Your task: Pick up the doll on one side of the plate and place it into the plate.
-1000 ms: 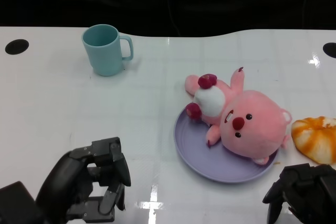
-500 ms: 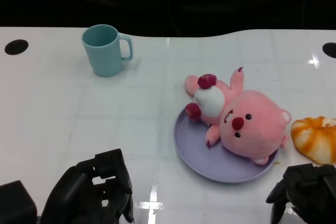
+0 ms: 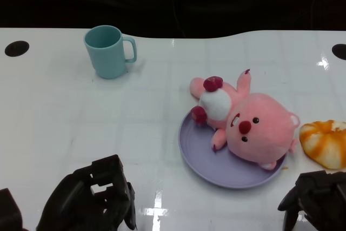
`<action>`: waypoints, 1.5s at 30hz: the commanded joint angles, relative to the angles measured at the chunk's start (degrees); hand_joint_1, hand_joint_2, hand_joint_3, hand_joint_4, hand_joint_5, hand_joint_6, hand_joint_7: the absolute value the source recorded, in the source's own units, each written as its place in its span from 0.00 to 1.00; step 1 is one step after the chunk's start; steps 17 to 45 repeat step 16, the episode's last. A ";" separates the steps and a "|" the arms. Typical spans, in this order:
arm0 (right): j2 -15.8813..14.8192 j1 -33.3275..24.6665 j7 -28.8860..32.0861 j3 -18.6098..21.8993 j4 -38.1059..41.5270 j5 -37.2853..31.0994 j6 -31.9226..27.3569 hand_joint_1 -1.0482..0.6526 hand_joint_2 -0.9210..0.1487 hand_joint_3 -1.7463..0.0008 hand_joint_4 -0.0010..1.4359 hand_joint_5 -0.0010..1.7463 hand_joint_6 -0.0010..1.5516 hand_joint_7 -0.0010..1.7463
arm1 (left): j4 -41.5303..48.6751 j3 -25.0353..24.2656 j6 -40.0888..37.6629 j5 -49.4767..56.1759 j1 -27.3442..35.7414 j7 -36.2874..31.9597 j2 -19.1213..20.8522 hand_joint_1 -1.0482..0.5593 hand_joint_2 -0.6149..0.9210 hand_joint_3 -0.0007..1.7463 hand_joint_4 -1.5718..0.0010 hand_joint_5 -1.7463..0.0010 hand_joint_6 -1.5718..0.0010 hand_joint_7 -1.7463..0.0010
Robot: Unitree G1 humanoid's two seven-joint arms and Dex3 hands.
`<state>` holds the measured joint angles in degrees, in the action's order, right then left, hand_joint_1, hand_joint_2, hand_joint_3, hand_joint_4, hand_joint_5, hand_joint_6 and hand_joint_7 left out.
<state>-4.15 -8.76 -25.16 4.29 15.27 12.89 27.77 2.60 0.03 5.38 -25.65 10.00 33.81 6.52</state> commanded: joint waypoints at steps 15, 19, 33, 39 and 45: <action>-0.84 1.01 -0.79 0.61 2.23 0.38 2.07 0.02 0.00 0.87 0.88 0.68 0.84 0.41 | 1.03 -1.77 -1.99 -2.23 -0.79 3.16 -0.20 0.55 0.73 0.70 0.49 0.01 0.53 0.15; -0.83 1.08 -0.97 0.73 2.57 0.60 2.26 0.02 0.00 0.87 0.88 0.68 0.83 0.42 | 1.03 -1.68 -2.04 -2.12 -0.75 3.08 -0.35 0.55 0.73 0.70 0.49 0.01 0.53 0.15; -0.83 1.08 -0.97 0.73 2.57 0.60 2.26 0.02 0.00 0.87 0.88 0.68 0.83 0.42 | 1.03 -1.68 -2.04 -2.12 -0.75 3.08 -0.35 0.55 0.73 0.70 0.49 0.01 0.53 0.15; -0.83 1.08 -0.97 0.73 2.57 0.60 2.26 0.02 0.00 0.87 0.88 0.68 0.83 0.42 | 1.03 -1.68 -2.04 -2.12 -0.75 3.08 -0.35 0.55 0.73 0.70 0.49 0.01 0.53 0.15; -0.83 1.08 -0.97 0.73 2.57 0.60 2.26 0.02 0.00 0.87 0.88 0.68 0.83 0.42 | 1.03 -1.68 -2.04 -2.12 -0.75 3.08 -0.35 0.55 0.73 0.70 0.49 0.01 0.53 0.15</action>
